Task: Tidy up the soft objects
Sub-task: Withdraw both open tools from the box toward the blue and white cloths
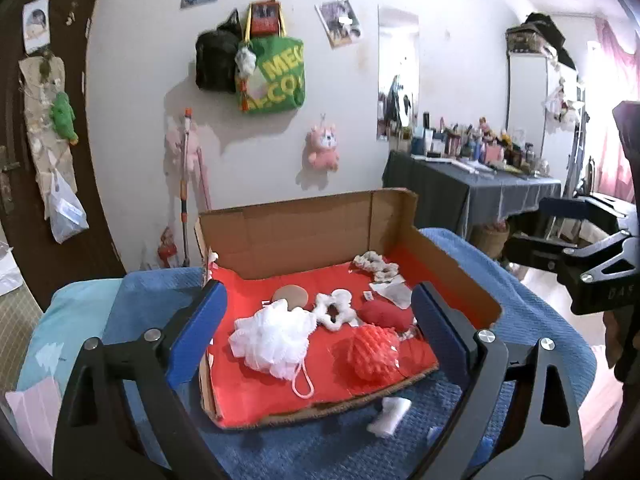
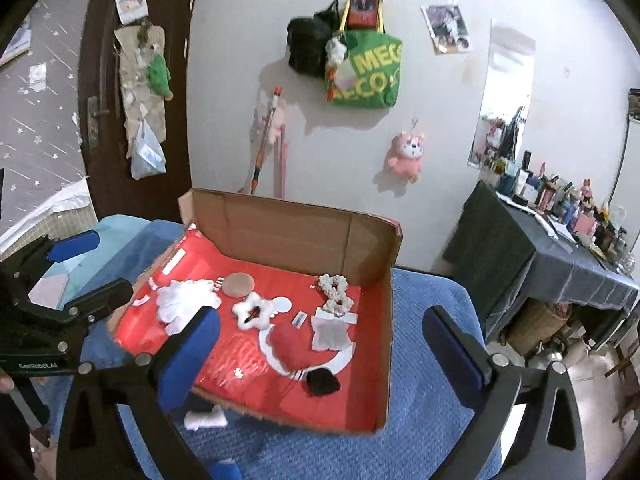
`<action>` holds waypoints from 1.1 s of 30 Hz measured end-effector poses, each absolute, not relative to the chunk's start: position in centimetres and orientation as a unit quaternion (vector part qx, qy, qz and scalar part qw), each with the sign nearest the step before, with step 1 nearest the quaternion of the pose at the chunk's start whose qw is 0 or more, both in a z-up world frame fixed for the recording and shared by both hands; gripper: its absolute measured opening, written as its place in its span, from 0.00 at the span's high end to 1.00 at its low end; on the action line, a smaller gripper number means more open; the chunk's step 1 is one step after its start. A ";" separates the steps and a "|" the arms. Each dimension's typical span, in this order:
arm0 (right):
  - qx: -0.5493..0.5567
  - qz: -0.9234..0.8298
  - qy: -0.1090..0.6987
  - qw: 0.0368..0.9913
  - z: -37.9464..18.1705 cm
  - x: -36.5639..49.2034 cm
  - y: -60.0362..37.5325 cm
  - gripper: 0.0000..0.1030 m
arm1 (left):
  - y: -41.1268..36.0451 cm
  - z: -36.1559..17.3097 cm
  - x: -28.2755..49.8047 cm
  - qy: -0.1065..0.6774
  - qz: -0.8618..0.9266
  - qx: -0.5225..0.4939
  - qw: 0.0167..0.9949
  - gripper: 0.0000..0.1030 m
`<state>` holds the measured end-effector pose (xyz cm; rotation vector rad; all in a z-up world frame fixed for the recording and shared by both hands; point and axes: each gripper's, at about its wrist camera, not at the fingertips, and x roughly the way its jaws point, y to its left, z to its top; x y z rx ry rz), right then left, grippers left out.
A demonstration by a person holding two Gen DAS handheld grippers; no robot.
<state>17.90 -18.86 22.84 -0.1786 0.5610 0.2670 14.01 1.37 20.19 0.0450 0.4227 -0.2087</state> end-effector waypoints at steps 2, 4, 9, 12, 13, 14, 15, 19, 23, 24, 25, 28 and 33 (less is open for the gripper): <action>-0.081 0.131 0.265 0.952 22.6 16.1 -19.2 0.00 | 1.2 20.0 12.5 0.200 -0.099 0.019 0.975 0.07; -0.074 0.132 0.260 0.954 22.2 14.8 -19.6 0.00 | 1.4 19.5 11.1 0.196 -0.101 0.005 0.975 0.07; -0.057 0.131 0.251 0.957 20.1 11.4 -20.3 0.00 | 1.5 17.4 8.9 0.200 -0.094 0.000 0.975 0.06; -0.050 0.123 0.253 0.958 18.4 10.0 -20.5 0.00 | 1.1 15.7 7.7 0.205 -0.085 0.011 0.975 0.06; -0.050 0.122 0.253 0.958 17.7 9.5 -20.5 0.00 | 1.0 15.2 7.3 0.208 -0.083 0.011 0.974 0.06; -0.050 0.119 0.256 0.958 17.1 9.1 -20.6 0.00 | 0.9 14.6 7.1 0.212 -0.083 0.010 0.974 0.06; -0.053 0.113 0.261 0.957 16.3 8.9 -20.5 0.00 | 0.9 14.0 6.9 0.216 -0.084 0.009 0.973 0.06; -0.050 0.111 0.266 0.956 13.7 8.1 -20.4 0.00 | 0.5 11.2 6.2 0.233 -0.074 0.013 0.970 0.06; -0.045 0.117 0.286 0.950 10.9 7.6 -20.3 0.00 | 0.3 8.5 6.5 0.271 -0.078 0.012 0.959 0.07; -0.043 0.120 0.295 0.947 10.1 7.7 -20.2 0.00 | 0.3 8.0 6.5 0.279 -0.079 0.010 0.957 0.07; -0.040 0.122 0.303 0.944 9.5 7.8 -20.2 0.00 | 0.3 7.5 6.5 0.287 -0.078 0.010 0.955 0.07; -0.033 0.129 0.321 0.938 7.7 7.7 -20.1 0.00 | 0.4 6.5 6.7 0.301 -0.079 0.011 0.950 0.07; -0.027 0.152 0.352 0.923 5.7 8.0 -19.9 0.00 | 0.7 6.2 7.2 0.310 -0.073 0.010 0.948 0.07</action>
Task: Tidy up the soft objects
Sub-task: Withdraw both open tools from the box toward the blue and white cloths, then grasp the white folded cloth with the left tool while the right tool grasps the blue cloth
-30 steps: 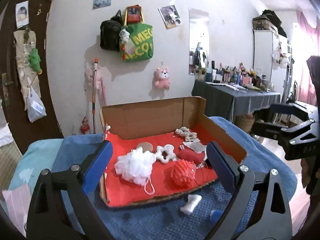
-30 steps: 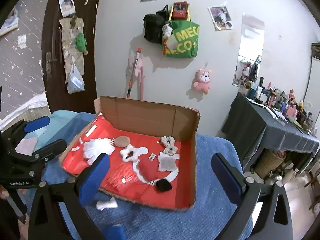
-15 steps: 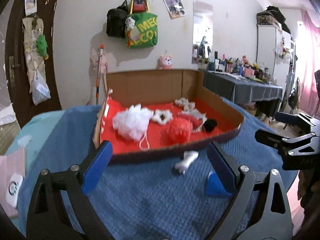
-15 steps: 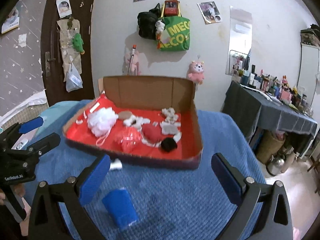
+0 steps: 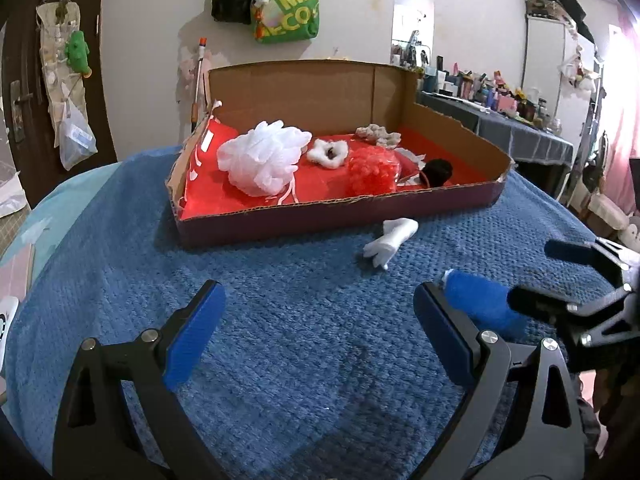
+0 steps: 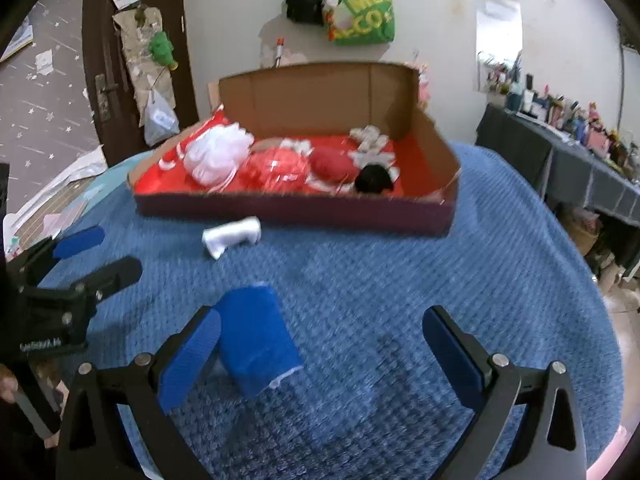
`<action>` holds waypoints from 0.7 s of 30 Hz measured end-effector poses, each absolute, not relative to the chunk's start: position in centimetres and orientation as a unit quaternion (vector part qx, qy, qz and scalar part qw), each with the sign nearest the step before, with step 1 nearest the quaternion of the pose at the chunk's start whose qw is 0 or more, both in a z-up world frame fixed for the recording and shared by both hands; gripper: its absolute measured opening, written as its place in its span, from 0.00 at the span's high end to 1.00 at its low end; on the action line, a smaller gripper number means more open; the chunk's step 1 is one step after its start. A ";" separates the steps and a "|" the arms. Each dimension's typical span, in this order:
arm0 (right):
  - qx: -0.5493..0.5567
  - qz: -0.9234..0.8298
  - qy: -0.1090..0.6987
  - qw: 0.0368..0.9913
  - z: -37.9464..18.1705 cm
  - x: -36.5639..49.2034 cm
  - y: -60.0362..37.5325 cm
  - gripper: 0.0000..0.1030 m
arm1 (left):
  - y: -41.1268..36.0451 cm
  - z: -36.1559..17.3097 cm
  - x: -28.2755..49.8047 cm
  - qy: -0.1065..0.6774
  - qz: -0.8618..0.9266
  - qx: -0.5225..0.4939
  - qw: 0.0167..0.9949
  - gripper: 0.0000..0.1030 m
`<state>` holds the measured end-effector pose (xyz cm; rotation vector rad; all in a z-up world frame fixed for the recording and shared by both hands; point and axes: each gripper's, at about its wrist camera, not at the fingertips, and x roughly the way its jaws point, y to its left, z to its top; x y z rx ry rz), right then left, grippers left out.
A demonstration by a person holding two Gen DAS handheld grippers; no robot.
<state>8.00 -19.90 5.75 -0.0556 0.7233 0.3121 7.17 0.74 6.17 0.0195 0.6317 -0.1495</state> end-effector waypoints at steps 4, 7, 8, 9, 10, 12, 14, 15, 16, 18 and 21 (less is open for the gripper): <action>-0.026 0.172 0.371 0.912 5.0 8.3 -19.6 0.00 | 1.0 6.0 7.8 0.319 -0.073 0.007 0.945 0.07; -0.029 0.186 0.386 0.903 4.4 8.6 -19.1 0.00 | 1.1 5.8 8.2 0.325 -0.071 0.009 0.943 0.07; -0.031 0.191 0.390 0.900 4.3 8.7 -18.8 0.00 | 1.1 5.8 8.4 0.327 -0.070 0.009 0.942 0.07; -0.034 0.196 0.395 0.897 4.1 8.7 -18.5 0.00 | 1.1 5.8 8.5 0.329 -0.069 0.010 0.942 0.07; -0.042 0.200 0.399 0.894 3.8 8.8 -18.1 0.00 | 1.2 5.8 8.8 0.332 -0.070 0.009 0.940 0.07; -0.069 0.192 0.412 0.888 3.3 9.0 -17.4 0.00 | 1.1 6.0 9.1 0.333 -0.072 0.009 0.940 0.07; -0.087 0.178 0.417 0.887 2.9 9.4 -17.1 0.00 | 1.0 6.3 9.5 0.333 -0.074 0.011 0.940 0.07; -0.088 0.174 0.418 0.887 2.9 9.7 -17.2 0.00 | 0.9 6.4 9.7 0.332 -0.075 0.012 0.940 0.07; -0.082 0.170 0.422 0.887 3.0 10.0 -17.4 0.00 | 0.8 6.6 10.0 0.331 -0.076 0.013 0.940 0.07; -0.076 0.145 0.424 0.891 3.3 10.9 -18.2 0.00 | 0.5 6.7 10.4 0.334 -0.080 0.017 0.939 0.07; -0.076 0.097 0.423 0.898 3.5 12.4 -19.9 0.00 | -0.1 6.6 11.1 0.339 -0.089 0.025 0.936 0.07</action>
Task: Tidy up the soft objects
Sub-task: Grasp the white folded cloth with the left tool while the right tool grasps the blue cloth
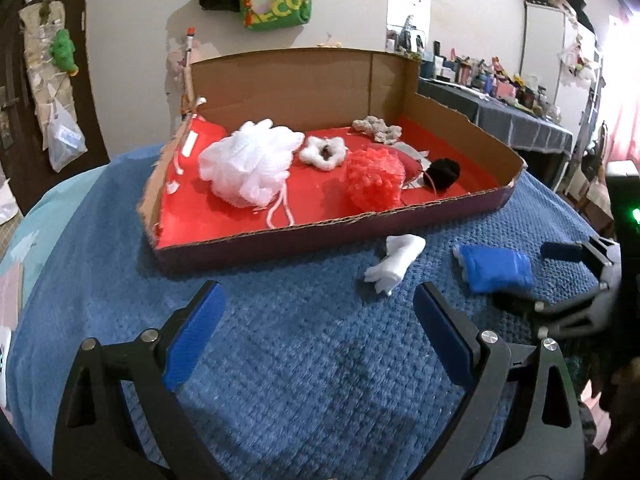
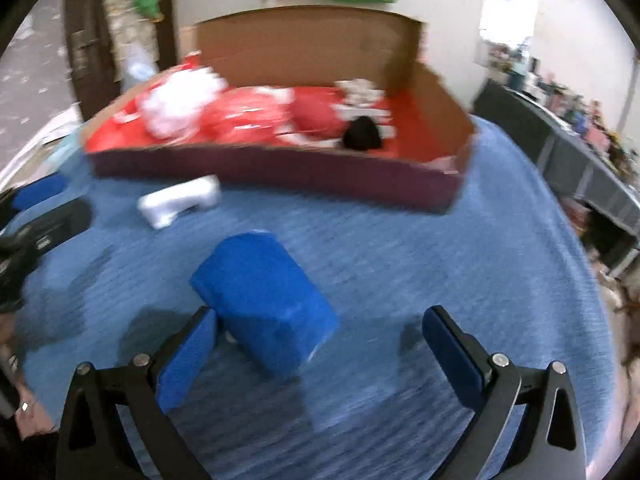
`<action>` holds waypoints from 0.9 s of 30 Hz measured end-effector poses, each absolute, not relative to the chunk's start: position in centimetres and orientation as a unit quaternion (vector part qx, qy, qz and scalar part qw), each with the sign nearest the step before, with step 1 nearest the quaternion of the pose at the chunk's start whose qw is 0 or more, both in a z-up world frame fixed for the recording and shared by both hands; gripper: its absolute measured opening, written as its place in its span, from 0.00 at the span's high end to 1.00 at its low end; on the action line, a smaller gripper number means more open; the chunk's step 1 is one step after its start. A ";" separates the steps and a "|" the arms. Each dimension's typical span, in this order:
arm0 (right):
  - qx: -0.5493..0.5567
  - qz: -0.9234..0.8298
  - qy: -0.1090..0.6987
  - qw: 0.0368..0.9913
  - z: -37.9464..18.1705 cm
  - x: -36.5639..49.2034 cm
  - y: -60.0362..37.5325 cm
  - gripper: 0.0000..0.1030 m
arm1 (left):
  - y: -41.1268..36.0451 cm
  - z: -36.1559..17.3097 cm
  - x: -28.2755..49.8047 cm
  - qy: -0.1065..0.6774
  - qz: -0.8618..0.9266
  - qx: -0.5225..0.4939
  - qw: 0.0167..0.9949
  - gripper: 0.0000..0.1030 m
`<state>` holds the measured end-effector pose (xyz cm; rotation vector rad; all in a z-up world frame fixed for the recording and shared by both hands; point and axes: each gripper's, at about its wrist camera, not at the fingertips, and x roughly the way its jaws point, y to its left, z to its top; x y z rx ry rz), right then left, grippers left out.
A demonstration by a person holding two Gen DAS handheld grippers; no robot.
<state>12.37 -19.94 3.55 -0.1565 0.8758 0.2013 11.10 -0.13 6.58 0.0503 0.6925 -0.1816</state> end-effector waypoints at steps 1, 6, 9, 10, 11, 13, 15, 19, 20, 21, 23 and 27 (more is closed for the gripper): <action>-0.068 0.093 0.426 0.897 3.5 12.8 -20.5 0.00 | -0.4 6.5 11.3 0.340 -0.093 0.028 0.935 0.07; -0.029 0.134 0.438 0.889 3.8 13.3 -22.1 0.00 | -1.8 6.2 12.7 0.355 -0.124 0.050 0.925 0.07; -0.027 0.176 0.433 0.883 4.5 13.1 -22.1 0.00 | -2.4 6.1 13.5 0.362 -0.140 0.060 0.920 0.07; -0.030 0.186 0.433 0.881 4.6 13.1 -22.1 0.00 | -2.7 6.0 13.9 0.364 -0.147 0.064 0.917 0.07; -0.033 0.194 0.433 0.880 4.8 13.2 -22.1 0.00 | -2.9 6.0 14.2 0.368 -0.152 0.068 0.915 0.07; -0.048 0.205 0.433 0.877 4.9 13.5 -21.9 0.00 | -3.4 5.8 14.7 0.373 -0.159 0.075 0.911 0.07; -0.060 0.216 0.432 0.874 5.1 13.8 -21.5 0.00 | -3.7 5.7 15.1 0.379 -0.166 0.079 0.907 0.07; -0.078 0.226 0.438 0.867 4.7 14.9 -21.0 0.05 | -4.4 5.2 15.9 0.393 -0.177 0.086 0.898 0.19; -0.080 0.229 0.440 0.865 4.6 15.3 -20.8 0.06 | -4.5 5.1 16.1 0.398 -0.178 0.087 0.896 0.22; -0.084 0.231 0.441 0.863 4.5 15.2 -20.7 0.06 | -4.6 4.9 16.3 0.403 -0.178 0.087 0.894 0.26; -0.089 0.234 0.443 0.861 4.4 15.2 -20.6 0.08 | -4.7 4.6 16.6 0.410 -0.181 0.084 0.890 0.30; -0.097 0.242 0.447 0.856 4.0 15.4 -20.3 0.12 | -5.1 4.3 17.0 0.415 -0.207 0.075 0.883 0.65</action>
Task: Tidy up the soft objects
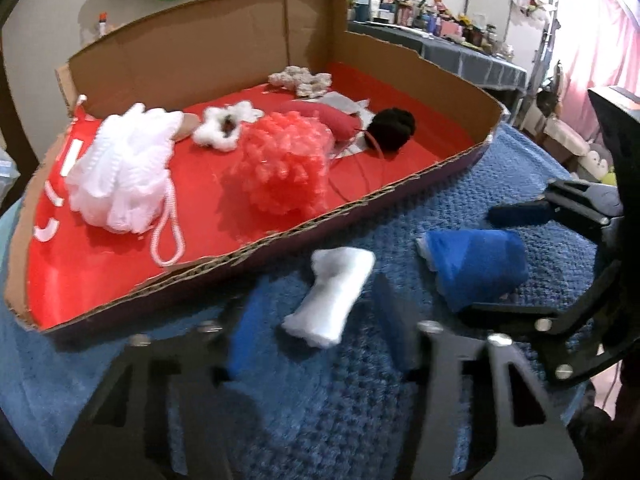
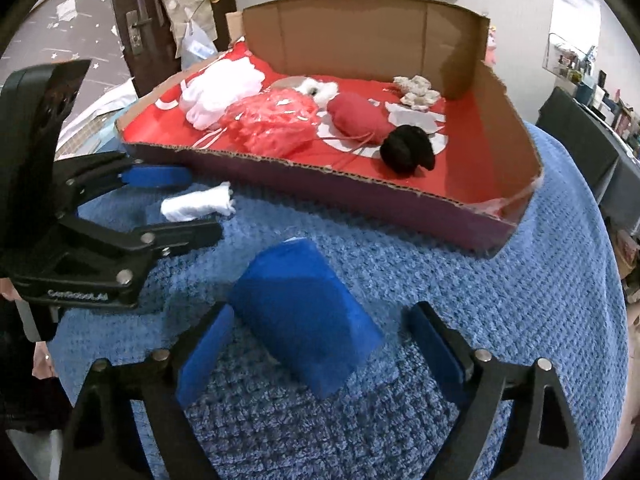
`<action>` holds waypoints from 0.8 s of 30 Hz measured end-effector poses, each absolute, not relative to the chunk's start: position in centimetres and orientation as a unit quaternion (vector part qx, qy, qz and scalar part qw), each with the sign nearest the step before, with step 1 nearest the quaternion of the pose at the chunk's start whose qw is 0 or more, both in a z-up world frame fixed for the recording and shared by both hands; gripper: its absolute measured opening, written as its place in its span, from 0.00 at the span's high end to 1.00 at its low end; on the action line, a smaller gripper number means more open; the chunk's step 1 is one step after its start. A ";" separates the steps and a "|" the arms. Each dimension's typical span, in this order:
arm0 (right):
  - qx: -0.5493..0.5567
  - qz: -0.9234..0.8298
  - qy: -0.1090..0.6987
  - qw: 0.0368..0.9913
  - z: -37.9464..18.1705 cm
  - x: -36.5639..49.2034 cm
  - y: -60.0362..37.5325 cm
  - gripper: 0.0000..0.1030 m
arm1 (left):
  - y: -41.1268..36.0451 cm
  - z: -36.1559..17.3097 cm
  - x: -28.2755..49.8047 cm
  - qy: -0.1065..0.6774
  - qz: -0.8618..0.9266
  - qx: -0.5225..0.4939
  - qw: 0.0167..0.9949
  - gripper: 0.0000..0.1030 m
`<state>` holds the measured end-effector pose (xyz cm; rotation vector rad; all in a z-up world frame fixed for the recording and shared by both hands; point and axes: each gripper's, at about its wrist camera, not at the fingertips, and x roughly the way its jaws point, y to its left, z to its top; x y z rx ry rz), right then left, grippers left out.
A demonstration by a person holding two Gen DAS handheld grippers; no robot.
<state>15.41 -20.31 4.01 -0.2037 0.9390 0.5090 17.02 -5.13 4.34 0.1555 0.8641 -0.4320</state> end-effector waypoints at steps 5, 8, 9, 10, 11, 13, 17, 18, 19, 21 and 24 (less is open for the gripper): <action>-0.111 0.253 0.433 0.858 4.0 14.7 -19.7 0.45 | -5.4 4.5 16.4 0.407 -0.233 0.068 0.881 0.81; -0.101 0.258 0.426 0.861 4.4 14.2 -19.9 0.62 | -4.9 5.3 15.7 0.398 -0.236 0.049 0.885 0.81; -0.085 0.263 0.426 0.862 4.7 14.1 -20.2 0.64 | -4.7 5.5 15.4 0.394 -0.238 0.045 0.887 0.81; -0.069 0.270 0.425 0.861 5.0 14.0 -20.5 0.65 | -4.6 5.7 15.1 0.391 -0.239 0.043 0.888 0.81; -0.062 0.271 0.420 0.864 5.3 13.8 -20.7 0.65 | -4.4 5.9 14.8 0.388 -0.240 0.041 0.889 0.81; -0.072 0.264 0.410 0.870 5.7 13.2 -20.5 0.72 | -4.2 6.3 14.2 0.383 -0.240 0.037 0.891 0.81; -0.072 0.268 0.403 0.872 6.2 12.6 -20.0 0.74 | -3.5 6.8 13.1 0.377 -0.242 0.031 0.894 0.81; -0.075 0.269 0.399 0.873 6.3 12.3 -19.8 0.74 | -3.3 6.8 12.9 0.377 -0.241 0.029 0.894 0.81; -0.076 0.268 0.398 0.874 6.4 12.2 -19.7 0.75 | -3.1 6.8 12.9 0.376 -0.240 0.028 0.895 0.81; -0.069 0.272 0.396 0.874 6.3 12.1 -19.7 0.76 | -2.8 6.8 12.7 0.378 -0.238 0.025 0.894 0.81; -0.060 0.270 0.404 0.872 6.0 12.2 -19.8 0.76 | -2.6 6.5 12.5 0.383 -0.238 0.023 0.892 0.81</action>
